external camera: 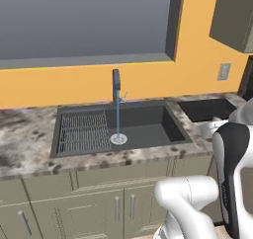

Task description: Take the fish out of the fridge, briefly rinse it in the sink, and place it on the tray next to the sink.

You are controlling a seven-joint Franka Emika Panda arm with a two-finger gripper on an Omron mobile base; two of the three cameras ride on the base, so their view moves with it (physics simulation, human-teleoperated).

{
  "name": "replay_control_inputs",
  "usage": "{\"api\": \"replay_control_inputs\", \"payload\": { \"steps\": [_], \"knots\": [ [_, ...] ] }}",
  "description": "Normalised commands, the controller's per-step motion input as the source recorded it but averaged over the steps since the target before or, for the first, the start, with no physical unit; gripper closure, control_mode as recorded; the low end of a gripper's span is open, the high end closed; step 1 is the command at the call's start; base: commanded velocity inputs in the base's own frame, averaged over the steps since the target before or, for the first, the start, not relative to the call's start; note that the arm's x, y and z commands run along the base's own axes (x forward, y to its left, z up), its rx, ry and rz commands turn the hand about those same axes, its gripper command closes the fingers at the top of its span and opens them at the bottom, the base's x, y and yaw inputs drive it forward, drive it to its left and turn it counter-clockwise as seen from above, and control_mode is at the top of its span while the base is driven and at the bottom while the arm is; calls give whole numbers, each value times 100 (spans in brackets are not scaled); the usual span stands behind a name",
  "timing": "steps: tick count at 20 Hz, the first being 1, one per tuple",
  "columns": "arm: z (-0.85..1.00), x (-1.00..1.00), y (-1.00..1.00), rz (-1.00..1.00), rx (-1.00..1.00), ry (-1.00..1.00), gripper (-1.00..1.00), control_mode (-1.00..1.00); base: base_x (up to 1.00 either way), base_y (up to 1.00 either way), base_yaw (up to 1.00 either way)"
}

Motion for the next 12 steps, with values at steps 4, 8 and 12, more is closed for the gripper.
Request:
{"api": "replay_control_inputs", "payload": {
  "steps": [4, 8, 12],
  "knots": [
    [0, 0, 0, 0, 0, 0, 100, 100, 25, -45, 7],
    [0, 0, 0, 0, 0, 0, 100, 100, 0, -85, 16],
    [0, 0, 0, 0, 0, 0, 100, 100, 3, -35, 6]
  ]
}}
